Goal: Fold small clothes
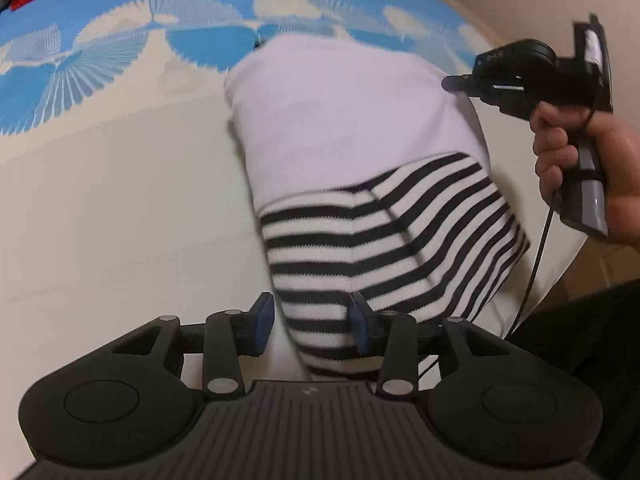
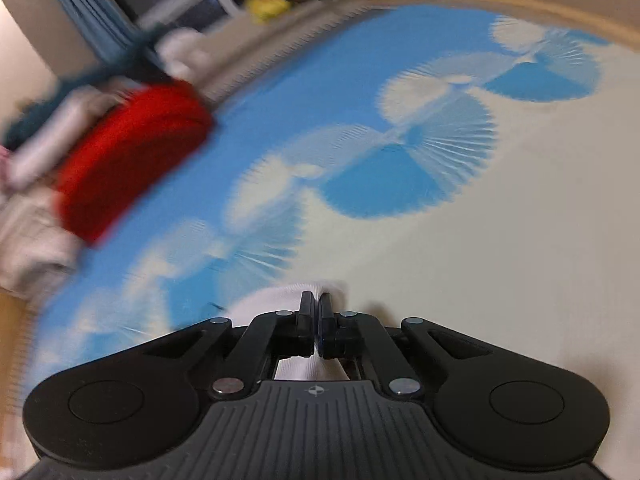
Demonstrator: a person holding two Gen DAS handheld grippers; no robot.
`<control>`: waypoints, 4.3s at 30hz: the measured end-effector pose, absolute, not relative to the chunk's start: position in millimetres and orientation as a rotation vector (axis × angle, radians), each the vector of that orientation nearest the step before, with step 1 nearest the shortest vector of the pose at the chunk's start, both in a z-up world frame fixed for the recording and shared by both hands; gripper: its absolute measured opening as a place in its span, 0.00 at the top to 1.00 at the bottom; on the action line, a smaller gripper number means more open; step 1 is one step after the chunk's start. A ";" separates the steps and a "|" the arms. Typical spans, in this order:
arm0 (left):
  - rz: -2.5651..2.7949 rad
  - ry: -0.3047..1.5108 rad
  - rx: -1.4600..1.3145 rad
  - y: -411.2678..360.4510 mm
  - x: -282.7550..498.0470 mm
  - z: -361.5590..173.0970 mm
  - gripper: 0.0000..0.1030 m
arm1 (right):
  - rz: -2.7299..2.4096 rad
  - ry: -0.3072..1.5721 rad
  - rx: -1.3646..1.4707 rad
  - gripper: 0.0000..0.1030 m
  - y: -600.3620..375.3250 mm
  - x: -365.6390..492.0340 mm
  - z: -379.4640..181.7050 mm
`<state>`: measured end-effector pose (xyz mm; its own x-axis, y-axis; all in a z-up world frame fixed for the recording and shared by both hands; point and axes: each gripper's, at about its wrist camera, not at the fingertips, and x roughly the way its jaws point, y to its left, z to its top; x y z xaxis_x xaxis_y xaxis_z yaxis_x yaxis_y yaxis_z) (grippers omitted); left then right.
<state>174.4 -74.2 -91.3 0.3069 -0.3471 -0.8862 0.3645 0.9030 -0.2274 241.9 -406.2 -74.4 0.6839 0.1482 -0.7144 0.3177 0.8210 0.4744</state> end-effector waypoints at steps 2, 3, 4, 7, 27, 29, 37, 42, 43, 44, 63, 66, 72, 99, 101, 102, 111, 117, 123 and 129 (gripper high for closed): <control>-0.462 1.183 0.020 -71.8 174.1 -94.5 0.56 | -0.120 0.892 0.566 1.00 -398.7 249.2 -87.6; -0.460 1.184 0.015 -69.8 173.8 -94.7 0.56 | -0.114 0.923 0.528 0.99 -391.9 251.5 -93.1; -0.459 1.185 0.009 -68.0 173.5 -94.6 0.56 | -0.105 0.947 0.472 0.99 -384.0 252.0 -96.3; -0.451 1.169 -0.012 -61.0 172.0 -89.5 0.56 | -0.113 0.928 0.374 0.92 -376.8 241.2 -86.5; -0.306 1.120 -0.446 -43.7 250.9 -73.1 0.32 | 0.155 1.066 0.378 0.35 -422.4 171.3 -87.2; -0.282 1.156 -0.537 -39.5 271.6 -90.5 0.25 | 0.147 1.042 0.436 0.22 -428.1 176.2 -89.8; -0.281 1.182 -0.744 -41.7 307.1 -144.7 0.14 | 0.105 1.190 0.564 0.18 -419.8 197.2 -128.7; -0.285 1.155 -0.760 -55.5 318.0 -152.9 0.20 | 0.135 1.164 0.645 0.75 -414.2 202.9 -130.4; -0.283 1.150 -0.750 -57.0 319.5 -150.4 0.31 | 0.133 1.156 0.661 0.80 -412.8 203.3 -129.0; -0.282 1.143 -0.739 -58.0 320.6 -147.2 0.39 | 0.133 1.143 0.654 0.89 -409.6 203.6 -126.3; -0.164 0.805 -0.489 30.4 336.3 -61.5 0.44 | 0.127 0.824 0.681 0.92 -344.6 276.2 -82.2; -0.256 0.851 -0.426 26.7 322.0 -62.7 0.44 | 0.050 0.882 0.598 0.92 -334.1 289.8 -96.6; -0.222 1.097 -0.172 5.7 313.1 -118.0 0.39 | -0.009 0.929 0.631 0.83 -341.1 292.7 -106.2; -0.125 0.650 -0.014 -38.9 83.5 19.2 0.17 | 0.062 0.588 0.214 0.06 -337.0 98.8 42.8; -0.108 0.661 -0.066 -49.8 62.4 7.9 0.17 | 0.067 0.562 0.214 0.06 -331.4 72.8 38.3; -0.096 0.678 -0.080 -53.7 55.7 0.1 0.17 | 0.064 0.562 0.212 0.06 -327.3 63.8 32.5; 0.021 0.725 -0.010 -73.4 58.1 -24.9 0.07 | 0.066 0.670 0.156 0.07 -297.7 57.8 15.9; 0.024 0.735 -0.051 -71.8 63.1 -24.2 0.07 | 0.070 0.710 0.136 0.07 -281.2 63.8 8.4; 0.027 0.746 -0.062 -71.5 67.6 -27.6 0.07 | 0.104 0.687 0.051 0.07 -263.1 60.3 4.0; 0.020 0.747 -0.075 -71.2 70.5 -30.0 0.07 | 0.112 0.683 0.052 0.07 -256.8 64.0 5.1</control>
<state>70.5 -71.2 -30.0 0.7336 -0.0088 -0.6796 -0.0447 0.9971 -0.0611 64.0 -256.8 5.1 0.7700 0.1205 -0.6266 -0.0867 0.9927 0.0844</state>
